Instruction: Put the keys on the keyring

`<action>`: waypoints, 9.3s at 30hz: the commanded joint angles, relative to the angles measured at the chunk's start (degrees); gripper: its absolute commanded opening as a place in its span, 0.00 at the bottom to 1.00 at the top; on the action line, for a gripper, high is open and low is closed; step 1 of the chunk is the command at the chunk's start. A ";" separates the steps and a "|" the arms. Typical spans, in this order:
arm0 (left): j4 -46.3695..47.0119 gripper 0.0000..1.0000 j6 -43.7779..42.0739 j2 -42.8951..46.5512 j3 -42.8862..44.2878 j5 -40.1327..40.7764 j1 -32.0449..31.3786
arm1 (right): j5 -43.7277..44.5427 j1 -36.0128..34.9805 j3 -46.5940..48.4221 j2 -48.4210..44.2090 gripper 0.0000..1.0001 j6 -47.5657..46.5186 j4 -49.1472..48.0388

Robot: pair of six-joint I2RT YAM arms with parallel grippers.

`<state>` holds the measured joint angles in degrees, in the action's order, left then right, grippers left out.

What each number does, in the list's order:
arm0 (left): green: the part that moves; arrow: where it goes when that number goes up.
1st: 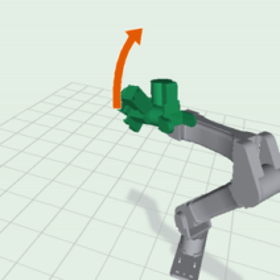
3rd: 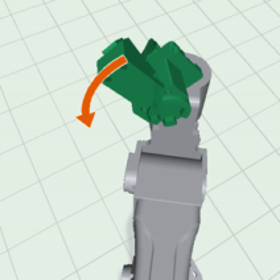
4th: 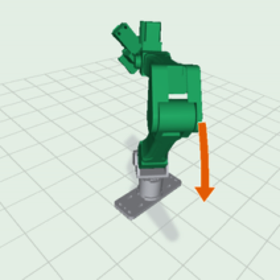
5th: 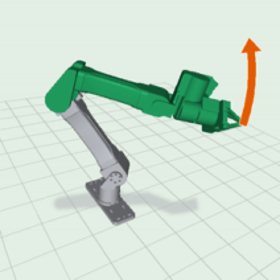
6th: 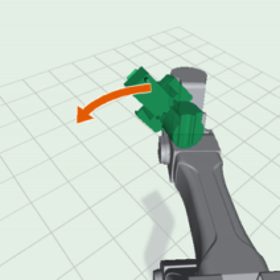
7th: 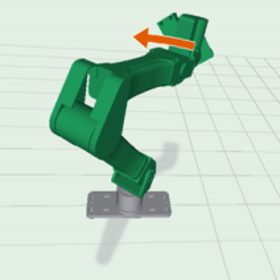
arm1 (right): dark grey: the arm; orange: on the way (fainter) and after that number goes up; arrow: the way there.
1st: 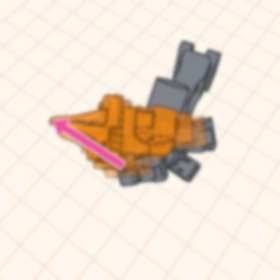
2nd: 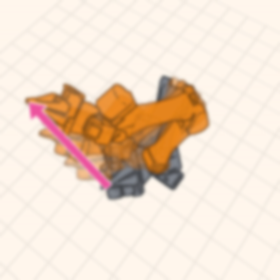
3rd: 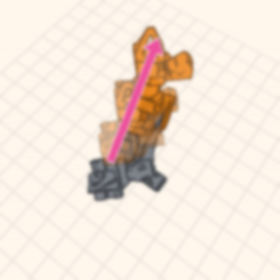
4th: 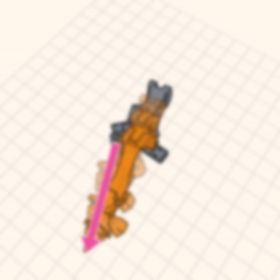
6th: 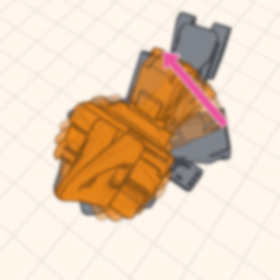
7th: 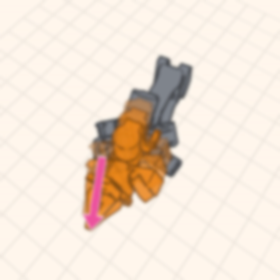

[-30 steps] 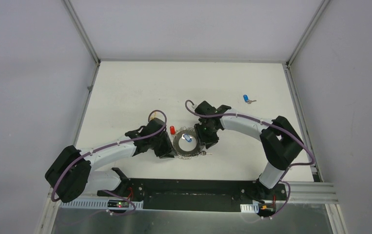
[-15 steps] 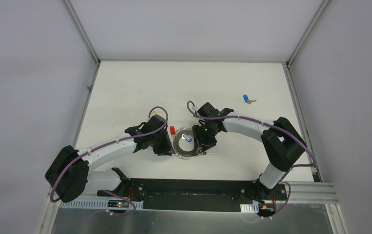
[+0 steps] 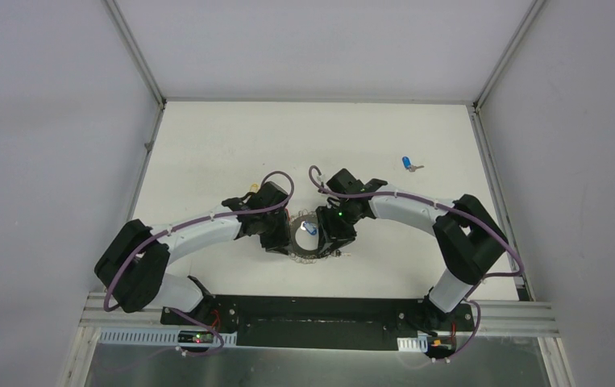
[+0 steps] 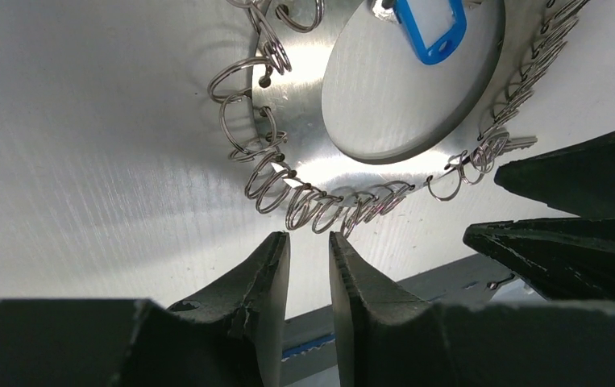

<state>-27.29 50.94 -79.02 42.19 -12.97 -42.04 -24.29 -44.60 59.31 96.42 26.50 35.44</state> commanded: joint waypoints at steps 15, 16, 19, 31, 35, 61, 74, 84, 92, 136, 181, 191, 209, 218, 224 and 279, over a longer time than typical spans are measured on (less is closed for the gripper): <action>2.18 0.26 -2.95 6.63 1.59 2.24 -3.65 | -3.12 -0.49 1.29 -1.71 0.47 1.40 -3.45; 2.34 0.26 -3.14 7.29 1.43 2.46 -3.67 | -3.57 -0.06 0.95 -1.87 0.47 1.60 -3.60; 2.08 0.26 -5.07 10.39 1.37 3.56 -3.66 | -5.90 2.20 -0.40 -2.79 0.47 2.02 -4.78; -2.39 0.29 -4.50 32.06 -5.18 15.15 -3.57 | -9.20 7.95 1.01 -2.57 0.46 1.34 -5.30; -6.50 0.30 -3.80 33.79 -5.24 17.31 -3.49 | -9.29 8.04 2.82 -1.37 0.46 1.77 -5.21; -9.60 0.32 -3.74 14.86 0.85 13.67 -3.03 | -7.06 9.63 -1.21 3.74 0.35 -0.06 -1.21; -9.54 0.32 -3.22 16.66 0.04 14.96 -3.05 | -11.41 -2.00 -1.92 5.06 0.08 4.23 -4.91; -9.51 0.32 -3.04 17.89 -0.78 15.01 -3.05 | -14.02 -7.00 4.29 4.30 0.14 5.66 -6.06; -9.40 0.32 -2.14 19.03 -2.00 14.84 -3.02 | -9.58 4.48 2.10 0.01 0.53 1.99 -2.54; -5.85 0.32 -2.26 20.15 -3.81 13.06 -3.04 | -15.62 2.58 5.59 1.00 0.53 6.45 -6.11; 20.15 0.29 -40.52 15.68 -4.98 -2.99 -4.33 | -14.19 10.47 -0.25 -0.53 0.43 5.75 -5.03; 5.89 0.24 -46.69 2.15 7.58 5.89 -9.30 | -13.11 14.84 -8.58 -9.68 0.44 4.92 -4.40; -7.94 0.26 -48.65 -15.55 22.49 22.66 -16.43 | -10.51 16.03 -22.59 -21.36 0.45 8.83 -6.76; -9.39 0.26 -49.60 -19.00 23.59 22.48 -18.50 | -10.37 16.06 -23.99 -21.61 0.46 8.67 -7.23; -10.07 0.25 -49.47 -21.19 24.38 25.09 -19.99 | -10.37 16.08 -23.91 -21.19 0.46 8.48 -7.23; -10.67 0.20 -47.30 -20.29 24.05 26.73 -17.99 | -10.95 16.03 -24.84 -19.61 0.46 8.39 -8.46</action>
<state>-37.98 3.29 -98.06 66.11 13.06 -60.64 -35.16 -28.84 34.65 76.71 34.59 28.58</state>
